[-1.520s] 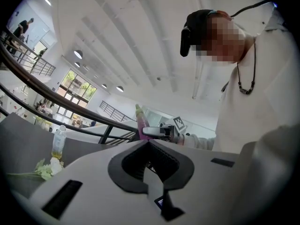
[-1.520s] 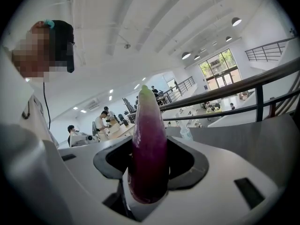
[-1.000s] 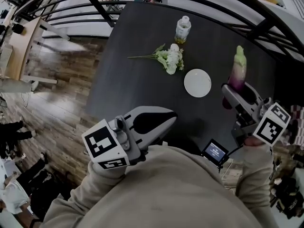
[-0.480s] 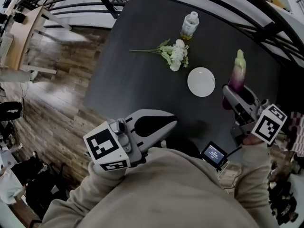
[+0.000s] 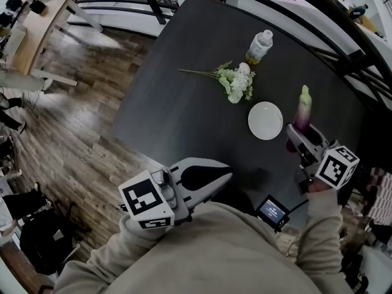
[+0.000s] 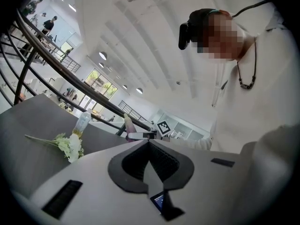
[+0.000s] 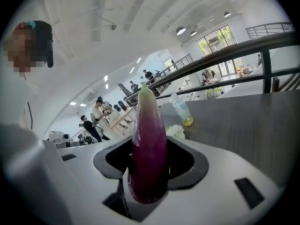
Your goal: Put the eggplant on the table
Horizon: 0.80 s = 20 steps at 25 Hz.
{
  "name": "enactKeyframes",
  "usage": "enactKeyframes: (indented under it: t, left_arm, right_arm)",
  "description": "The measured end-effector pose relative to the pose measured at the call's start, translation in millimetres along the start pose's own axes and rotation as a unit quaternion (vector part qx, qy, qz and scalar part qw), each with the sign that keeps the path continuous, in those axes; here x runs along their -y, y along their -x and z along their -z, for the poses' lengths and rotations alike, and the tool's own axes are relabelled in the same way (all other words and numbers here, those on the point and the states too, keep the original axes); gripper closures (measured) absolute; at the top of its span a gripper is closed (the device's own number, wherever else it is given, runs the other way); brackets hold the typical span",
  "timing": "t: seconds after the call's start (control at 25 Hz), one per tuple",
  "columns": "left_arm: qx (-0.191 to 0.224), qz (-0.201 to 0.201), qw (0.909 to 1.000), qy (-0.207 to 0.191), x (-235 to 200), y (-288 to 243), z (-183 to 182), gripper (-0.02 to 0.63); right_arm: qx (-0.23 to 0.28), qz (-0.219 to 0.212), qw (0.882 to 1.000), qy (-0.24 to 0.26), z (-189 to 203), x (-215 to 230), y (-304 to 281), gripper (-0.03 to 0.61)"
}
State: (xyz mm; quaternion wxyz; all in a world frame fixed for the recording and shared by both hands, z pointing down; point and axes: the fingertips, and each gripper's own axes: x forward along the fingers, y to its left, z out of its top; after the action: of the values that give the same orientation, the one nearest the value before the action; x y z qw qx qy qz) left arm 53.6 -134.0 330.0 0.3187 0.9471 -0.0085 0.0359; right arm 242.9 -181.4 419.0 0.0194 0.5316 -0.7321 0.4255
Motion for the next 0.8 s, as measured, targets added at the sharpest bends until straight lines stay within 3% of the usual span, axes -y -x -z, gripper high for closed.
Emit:
enactKeyframes:
  t: [0.24, 0.56, 0.8]
  left_arm:
    - [0.018, -0.029, 0.9994, 0.003, -10, 18, -4, 0.609]
    - [0.033, -0.061, 0.9975, 0.013, -19, 33, 1, 0.609]
    - [0.042, -0.079, 0.9958, 0.017, -22, 46, 2, 0.609]
  right_arm:
    - [-0.049, 0.018, 0.999, 0.014, 20, 25, -36, 0.356]
    - [-0.093, 0.035, 0.994, -0.035, 54, 71, -70, 0.356]
    - [-0.139, 0.078, 0.987, -0.035, 85, 107, -90, 0.356]
